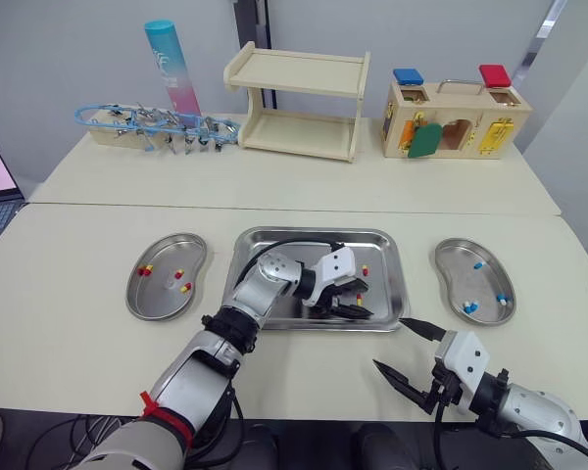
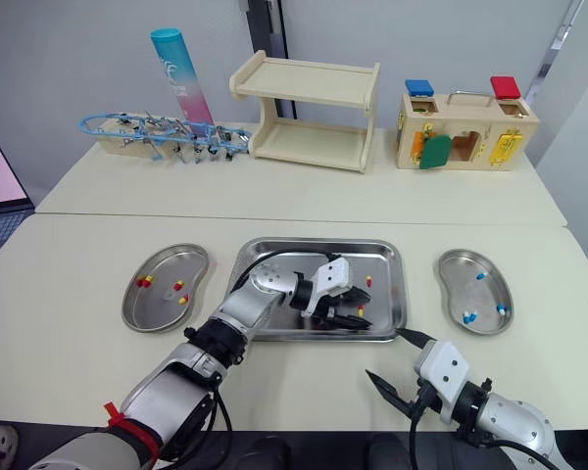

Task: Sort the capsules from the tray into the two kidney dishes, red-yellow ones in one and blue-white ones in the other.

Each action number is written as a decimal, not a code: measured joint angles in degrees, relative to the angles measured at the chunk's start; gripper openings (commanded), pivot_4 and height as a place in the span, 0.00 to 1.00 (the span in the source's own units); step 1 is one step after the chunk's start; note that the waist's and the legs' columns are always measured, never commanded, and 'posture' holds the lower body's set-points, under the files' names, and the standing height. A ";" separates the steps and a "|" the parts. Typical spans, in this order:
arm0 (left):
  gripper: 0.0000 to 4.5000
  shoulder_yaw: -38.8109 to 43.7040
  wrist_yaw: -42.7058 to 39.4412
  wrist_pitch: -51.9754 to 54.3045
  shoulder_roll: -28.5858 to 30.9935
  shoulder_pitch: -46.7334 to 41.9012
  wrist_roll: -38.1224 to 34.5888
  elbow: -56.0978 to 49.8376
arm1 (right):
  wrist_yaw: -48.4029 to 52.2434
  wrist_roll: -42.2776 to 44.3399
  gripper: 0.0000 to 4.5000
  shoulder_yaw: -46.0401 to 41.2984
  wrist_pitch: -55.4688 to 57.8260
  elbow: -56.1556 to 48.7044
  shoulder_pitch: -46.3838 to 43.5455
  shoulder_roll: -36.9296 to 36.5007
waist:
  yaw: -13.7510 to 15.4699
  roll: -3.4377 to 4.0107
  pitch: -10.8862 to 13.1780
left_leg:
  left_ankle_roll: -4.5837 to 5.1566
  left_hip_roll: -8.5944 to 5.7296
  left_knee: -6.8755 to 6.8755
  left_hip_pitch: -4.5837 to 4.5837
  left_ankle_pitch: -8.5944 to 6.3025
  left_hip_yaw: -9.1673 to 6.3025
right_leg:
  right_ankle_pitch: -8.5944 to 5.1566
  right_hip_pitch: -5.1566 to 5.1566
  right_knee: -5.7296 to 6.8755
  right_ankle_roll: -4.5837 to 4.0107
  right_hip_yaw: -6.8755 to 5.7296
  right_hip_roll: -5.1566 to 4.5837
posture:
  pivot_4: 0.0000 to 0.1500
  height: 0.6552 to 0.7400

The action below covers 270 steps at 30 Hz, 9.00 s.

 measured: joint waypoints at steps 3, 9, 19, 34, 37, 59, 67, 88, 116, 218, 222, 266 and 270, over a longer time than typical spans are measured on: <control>0.66 -0.05 0.39 -0.66 -0.38 -0.26 1.03 0.52 | -0.08 0.02 1.00 0.00 0.41 -0.64 0.06 0.00 | 0.00 0.00 0.00 | 0.00 0.00 0.00 0.00 0.00 -0.01 | 0.00 0.00 0.00 0.00 0.00 0.00 | 1.00 1.00; 0.42 0.00 0.35 -0.63 -0.49 -0.37 1.92 0.55 | -0.27 0.06 1.00 -0.02 1.51 -1.36 -0.01 0.01 | 0.00 0.00 -0.02 | 0.00 0.00 0.00 0.03 0.00 -0.01 | 0.00 0.02 0.00 0.00 -0.01 0.00 | 1.00 1.00; 0.11 0.85 -0.28 0.61 -0.26 0.17 1.81 0.07 | -1.01 0.10 1.00 0.00 2.41 -1.49 -1.00 0.01 | -0.06 0.01 -0.03 | 0.00 0.00 0.00 0.04 0.00 -0.01 | 0.00 0.03 0.00 0.00 0.00 0.00 | 1.00 1.00; 0.11 5.44 -0.85 10.83 7.31 3.46 -2.34 -19.50 | 1.31 1.07 1.00 0.41 2.57 -0.90 -5.41 -0.92 | -0.11 0.03 -0.03 | -0.01 0.00 -0.01 0.00 0.01 -0.04 | 0.00 -0.01 0.02 0.00 0.00 0.00 | 1.00 1.00; 0.11 8.29 -0.26 16.57 10.94 6.76 -5.25 -29.86 | 3.46 2.25 1.00 0.59 2.28 -0.51 -7.00 -1.61 | -0.15 0.04 -0.02 | -0.01 0.00 -0.01 0.00 0.01 -0.06 | 0.00 0.00 0.00 0.00 -0.01 0.00 | 1.00 1.00; 0.11 49.84 23.38 39.14 27.63 40.33 -18.69 -57.93 | 16.12 4.57 1.00 10.65 0.43 13.43 -28.72 1.46 | 0.14 0.05 0.04 | 0.00 0.03 -0.03 0.01 0.00 -0.10 | 0.00 -0.05 0.02 -0.01 -0.05 -0.03 | 1.00 1.00; 0.11 51.00 30.46 35.37 26.00 40.92 -18.62 -56.24 | 16.55 4.56 1.00 10.80 0.38 14.14 -29.64 1.62 | -0.02 0.05 0.04 | 0.00 0.03 -0.04 0.01 0.00 -0.10 | 0.00 -0.07 0.02 -0.01 -0.04 -0.02 | 1.00 1.00; 1.00 52.85 38.24 34.68 25.55 43.28 -22.79 -56.99 | 16.59 4.57 1.00 11.24 0.39 14.15 -29.63 2.11 | -0.05 0.05 0.04 | 0.00 0.03 -0.05 0.00 0.00 -0.09 | 0.00 -0.09 0.03 -0.01 -0.03 -0.02 | 1.00 1.00; 1.00 72.56 17.59 20.20 30.92 69.78 -28.60 -42.58 | 25.33 9.66 1.00 -19.93 -3.81 22.84 -15.42 -19.06 | 0.12 0.04 0.08 | 0.01 0.05 -0.10 0.02 -0.02 0.08 | 0.00 -0.03 -0.06 -0.04 0.01 -0.06 | 1.00 1.00; 0.73 5.46 7.97 -8.23 -4.46 -10.97 0.56 22.89 | -8.63 -3.48 1.00 1.82 -2.72 -3.57 5.57 7.01 | 0.02 0.09 0.09 | 0.00 -0.02 -0.01 -0.06 0.00 -0.01 | 0.00 -0.07 0.00 0.00 -0.01 0.00 | 1.00 1.00; 0.73 5.78 8.98 -9.96 -6.35 -13.06 2.55 26.60 | -9.21 -4.01 1.00 1.95 -2.48 -4.78 6.69 7.16 | -0.01 0.09 0.08 | 0.00 -0.03 -0.02 -0.05 0.00 -0.02 | 0.00 -0.07 0.00 0.00 -0.01 0.00 | 1.00 1.00; 0.09 26.96 7.10 23.30 18.51 10.70 -10.29 -31.22 | 0.04 -1.84 1.00 4.40 -1.07 0.82 -8.72 2.02 | -1.61 0.23 0.06 | -0.01 0.02 -0.03 0.01 0.02 -0.14 | 0.00 -0.07 0.09 -0.01 -0.02 0.01 | 1.00 1.00; 0.09 36.37 13.02 32.36 22.88 17.92 -15.25 -41.13 | 5.11 0.57 1.00 6.76 -0.18 2.78 -13.83 0.46 | -0.62 0.19 0.08 | -0.01 0.02 0.04 -0.02 0.02 -0.12 | 0.01 -0.01 0.04 -0.01 -0.06 -0.02 | 1.00 1.00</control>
